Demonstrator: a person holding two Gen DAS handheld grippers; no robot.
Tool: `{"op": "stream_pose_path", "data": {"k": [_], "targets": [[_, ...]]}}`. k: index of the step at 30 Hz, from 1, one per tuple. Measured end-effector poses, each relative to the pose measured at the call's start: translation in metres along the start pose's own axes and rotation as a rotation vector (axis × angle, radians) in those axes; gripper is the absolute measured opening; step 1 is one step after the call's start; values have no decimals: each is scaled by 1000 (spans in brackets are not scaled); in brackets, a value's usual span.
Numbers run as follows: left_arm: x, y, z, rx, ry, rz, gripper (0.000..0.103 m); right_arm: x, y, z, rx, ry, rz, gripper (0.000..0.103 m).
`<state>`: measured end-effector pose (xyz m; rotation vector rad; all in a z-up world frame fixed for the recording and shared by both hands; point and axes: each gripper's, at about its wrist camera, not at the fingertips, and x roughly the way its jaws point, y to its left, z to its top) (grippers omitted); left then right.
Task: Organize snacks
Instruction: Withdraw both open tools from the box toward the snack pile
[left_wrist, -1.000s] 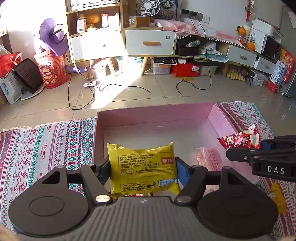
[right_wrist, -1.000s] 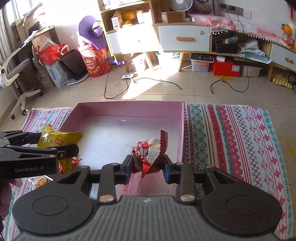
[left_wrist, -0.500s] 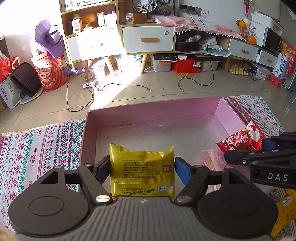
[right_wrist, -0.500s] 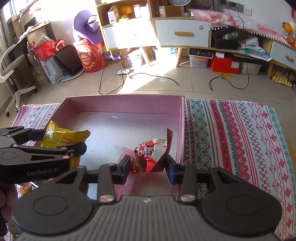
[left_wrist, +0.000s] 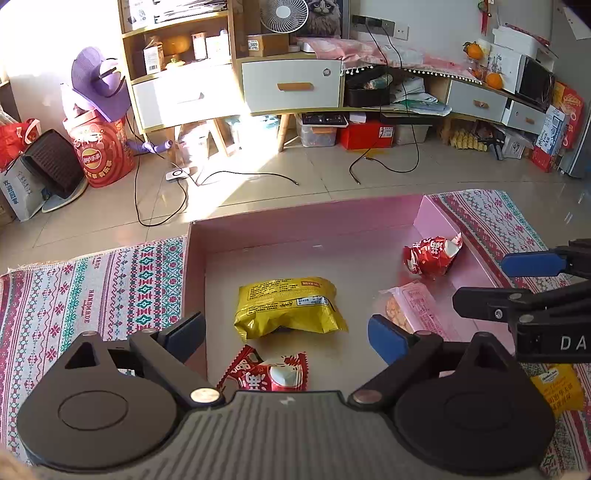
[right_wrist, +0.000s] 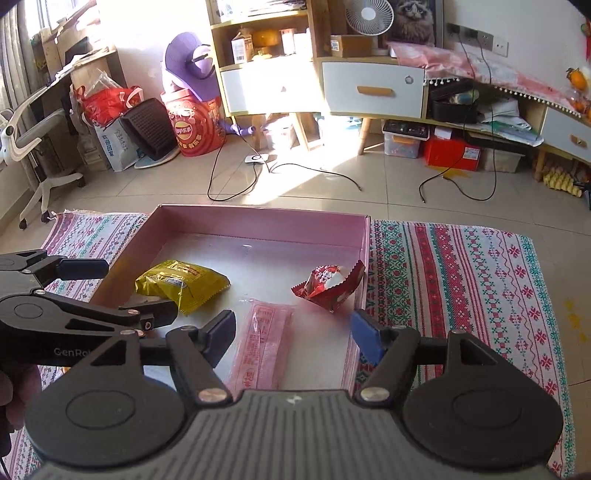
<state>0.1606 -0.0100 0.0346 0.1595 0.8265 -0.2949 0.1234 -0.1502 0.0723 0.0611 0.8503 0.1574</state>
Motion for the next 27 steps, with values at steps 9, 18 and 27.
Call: {"op": "stream_pose_path", "data": {"k": [9, 18, 27], "targets": [[-31, 4, -14, 3, -17, 2, 101, -22, 8, -8, -21, -5, -1, 74], [-56, 12, -33, -12, -9, -12, 103, -40, 20, -21, -48, 7, 4, 80], [-74, 14, -51, -4, 18, -27, 103, -53, 32, -38, -68, 52, 6, 83]]}}
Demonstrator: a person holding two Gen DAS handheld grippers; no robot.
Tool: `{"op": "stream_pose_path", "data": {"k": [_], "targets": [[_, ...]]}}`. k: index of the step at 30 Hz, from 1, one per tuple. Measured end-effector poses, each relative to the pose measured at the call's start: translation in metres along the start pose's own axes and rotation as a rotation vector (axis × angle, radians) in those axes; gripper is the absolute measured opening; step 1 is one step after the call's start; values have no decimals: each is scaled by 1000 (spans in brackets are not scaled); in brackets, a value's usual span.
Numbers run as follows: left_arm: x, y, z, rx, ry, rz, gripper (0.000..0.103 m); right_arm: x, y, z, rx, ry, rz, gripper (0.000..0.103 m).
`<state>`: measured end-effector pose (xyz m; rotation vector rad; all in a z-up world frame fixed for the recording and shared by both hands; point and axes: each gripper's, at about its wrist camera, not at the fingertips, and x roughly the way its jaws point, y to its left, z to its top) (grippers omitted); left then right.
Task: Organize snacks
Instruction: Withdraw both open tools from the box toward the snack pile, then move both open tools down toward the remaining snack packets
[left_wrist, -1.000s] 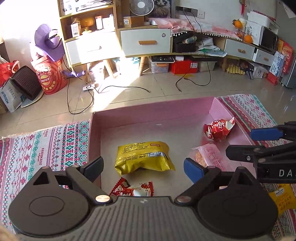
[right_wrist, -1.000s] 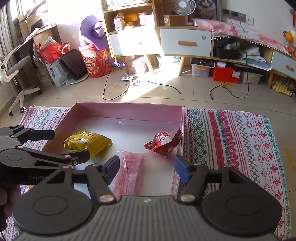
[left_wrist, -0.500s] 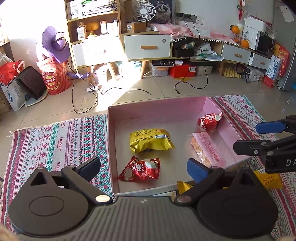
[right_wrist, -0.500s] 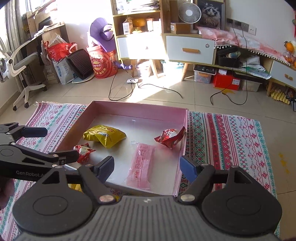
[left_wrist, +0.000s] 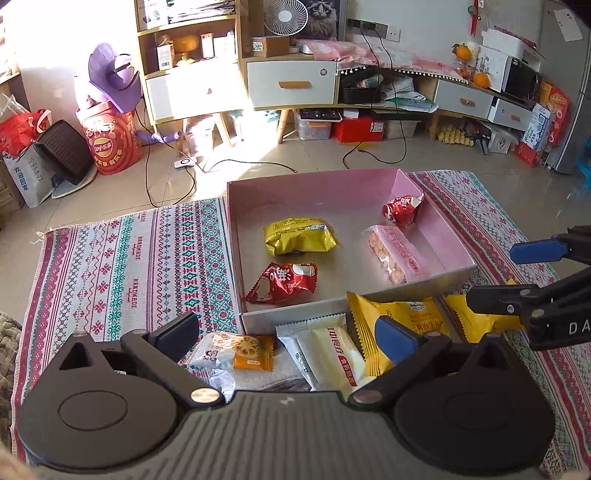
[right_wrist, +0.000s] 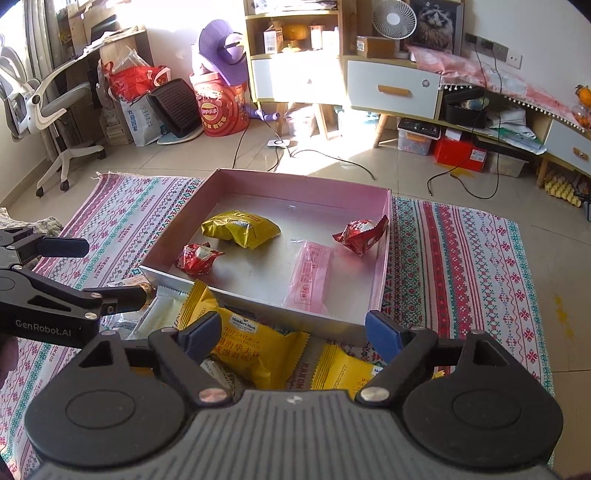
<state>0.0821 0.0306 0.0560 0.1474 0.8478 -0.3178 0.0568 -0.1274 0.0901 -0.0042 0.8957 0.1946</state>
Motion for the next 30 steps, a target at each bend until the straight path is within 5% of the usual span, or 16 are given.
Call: {"op": "stream_pose_path", "data": {"k": [19, 30], "targets": [[-15, 9, -57, 3, 76, -32, 103, -14, 13, -42, -21, 7, 66, 96], [-19, 29, -91, 62, 92, 8, 103, -4, 35, -74, -156, 35, 78, 98]]}}
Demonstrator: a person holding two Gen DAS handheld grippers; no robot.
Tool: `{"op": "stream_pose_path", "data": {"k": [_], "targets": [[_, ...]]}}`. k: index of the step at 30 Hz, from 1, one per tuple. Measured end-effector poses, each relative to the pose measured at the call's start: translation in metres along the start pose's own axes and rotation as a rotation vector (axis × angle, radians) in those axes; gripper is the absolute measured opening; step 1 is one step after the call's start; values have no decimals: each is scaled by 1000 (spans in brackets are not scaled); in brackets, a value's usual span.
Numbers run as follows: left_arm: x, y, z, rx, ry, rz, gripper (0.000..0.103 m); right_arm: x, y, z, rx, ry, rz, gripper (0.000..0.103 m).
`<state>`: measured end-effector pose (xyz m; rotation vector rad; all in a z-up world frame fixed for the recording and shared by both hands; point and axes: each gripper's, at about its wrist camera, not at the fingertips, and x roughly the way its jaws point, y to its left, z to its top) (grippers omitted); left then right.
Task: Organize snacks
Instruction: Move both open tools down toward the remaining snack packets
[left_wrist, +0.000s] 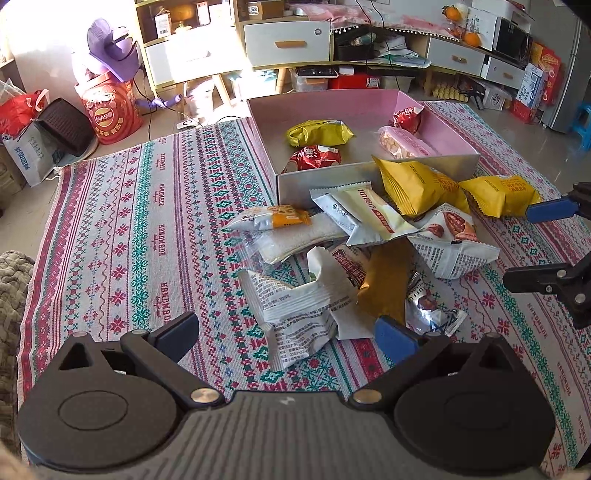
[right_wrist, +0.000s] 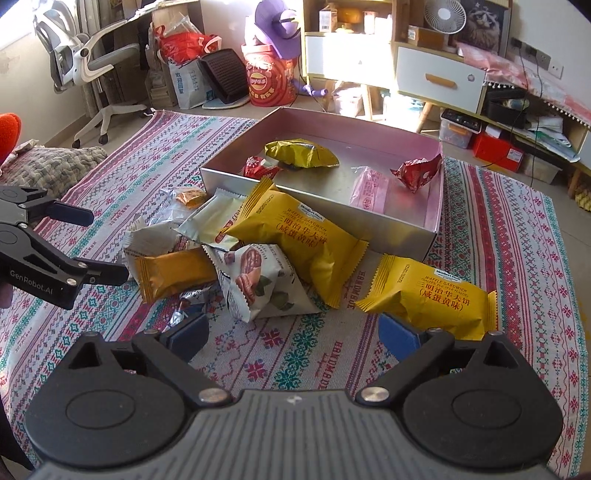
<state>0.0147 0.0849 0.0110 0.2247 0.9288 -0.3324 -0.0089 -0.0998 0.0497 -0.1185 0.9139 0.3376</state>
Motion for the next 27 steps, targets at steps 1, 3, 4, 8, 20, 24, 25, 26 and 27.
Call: {"op": "stream_pose_path", "data": {"k": [1, 3, 4, 8, 20, 24, 25, 26, 27], "targets": [[1, 1, -1, 7, 1, 0, 103, 1, 2, -1, -11, 2, 1, 98], [3, 1, -2, 22, 4, 1, 103, 2, 6, -1, -16, 4, 7, 98], [5, 2, -2, 31, 6, -1, 103, 2, 7, 0, -15, 3, 10, 98], [13, 1, -5, 89, 6, 3, 103, 4, 12, 0, -16, -6, 12, 98], [25, -15, -5, 358, -77, -34, 103, 22, 27, 7, -35, -13, 11, 89], [31, -21, -4, 408, -84, -57, 100, 29, 29, 10, -36, -7, 1, 87], [33, -22, -3, 413, -81, -56, 99, 31, 29, 10, -34, -4, 0, 86], [35, -22, -3, 417, -77, -51, 98, 33, 30, 11, -33, 1, -1, 85], [37, -22, -2, 419, -73, -49, 96, 35, 30, 11, -32, 5, 0, 84]]}}
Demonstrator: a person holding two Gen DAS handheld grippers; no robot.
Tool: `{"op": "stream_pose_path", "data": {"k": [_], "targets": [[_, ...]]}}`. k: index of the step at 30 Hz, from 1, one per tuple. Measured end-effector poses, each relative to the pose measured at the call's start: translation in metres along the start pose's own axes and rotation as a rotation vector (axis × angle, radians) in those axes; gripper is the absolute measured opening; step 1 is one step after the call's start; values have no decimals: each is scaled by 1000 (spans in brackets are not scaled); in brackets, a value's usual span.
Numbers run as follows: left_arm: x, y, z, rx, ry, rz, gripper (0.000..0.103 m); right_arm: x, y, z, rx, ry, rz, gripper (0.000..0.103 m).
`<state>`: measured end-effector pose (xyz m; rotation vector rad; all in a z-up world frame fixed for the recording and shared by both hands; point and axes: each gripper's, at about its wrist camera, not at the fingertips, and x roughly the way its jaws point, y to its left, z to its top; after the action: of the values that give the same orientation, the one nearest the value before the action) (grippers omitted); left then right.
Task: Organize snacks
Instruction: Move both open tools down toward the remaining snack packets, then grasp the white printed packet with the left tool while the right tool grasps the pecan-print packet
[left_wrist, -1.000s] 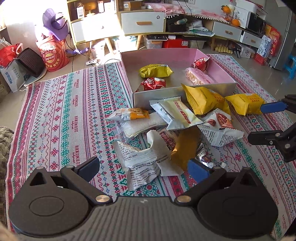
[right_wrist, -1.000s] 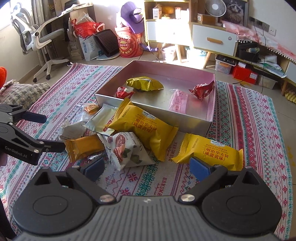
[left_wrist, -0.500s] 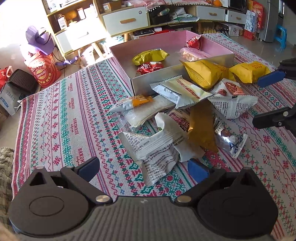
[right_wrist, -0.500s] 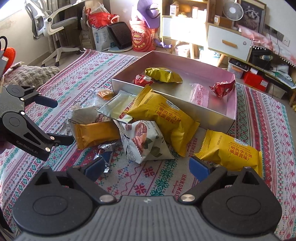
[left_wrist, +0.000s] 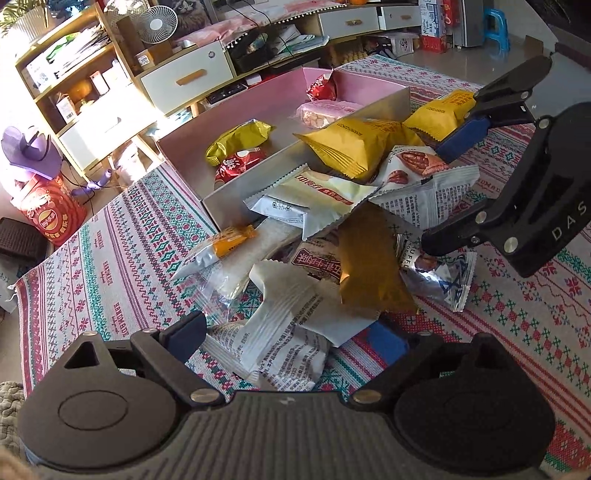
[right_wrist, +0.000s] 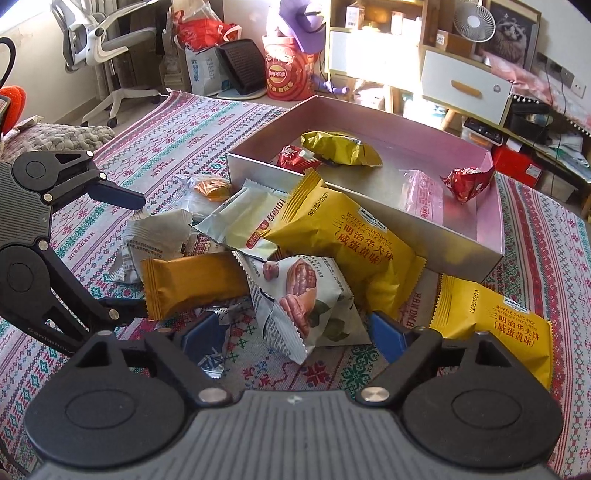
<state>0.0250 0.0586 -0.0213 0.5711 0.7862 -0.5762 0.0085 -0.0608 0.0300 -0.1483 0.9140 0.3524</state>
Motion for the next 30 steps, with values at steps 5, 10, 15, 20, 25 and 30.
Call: {"op": "stream_pose_path", "data": {"k": [5, 10, 15, 20, 25, 30], "targets": [[2, 4, 3, -21, 1, -6, 87, 5, 1, 1, -8, 1, -19, 83], [4, 3, 4, -29, -8, 4, 86, 11, 1, 2, -6, 7, -35, 79], [8, 6, 6, -59, -19, -1, 86, 14, 1, 3, 1, 10, -33, 76], [12, 9, 6, -87, -31, -3, 86, 16, 0, 3, 4, 8, -28, 75], [15, 12, 6, -135, -42, -14, 86, 18, -1, 4, 15, 5, -21, 75], [14, 15, 6, -175, -37, -43, 77, 16, -1, 4, 14, -1, -24, 66]]}}
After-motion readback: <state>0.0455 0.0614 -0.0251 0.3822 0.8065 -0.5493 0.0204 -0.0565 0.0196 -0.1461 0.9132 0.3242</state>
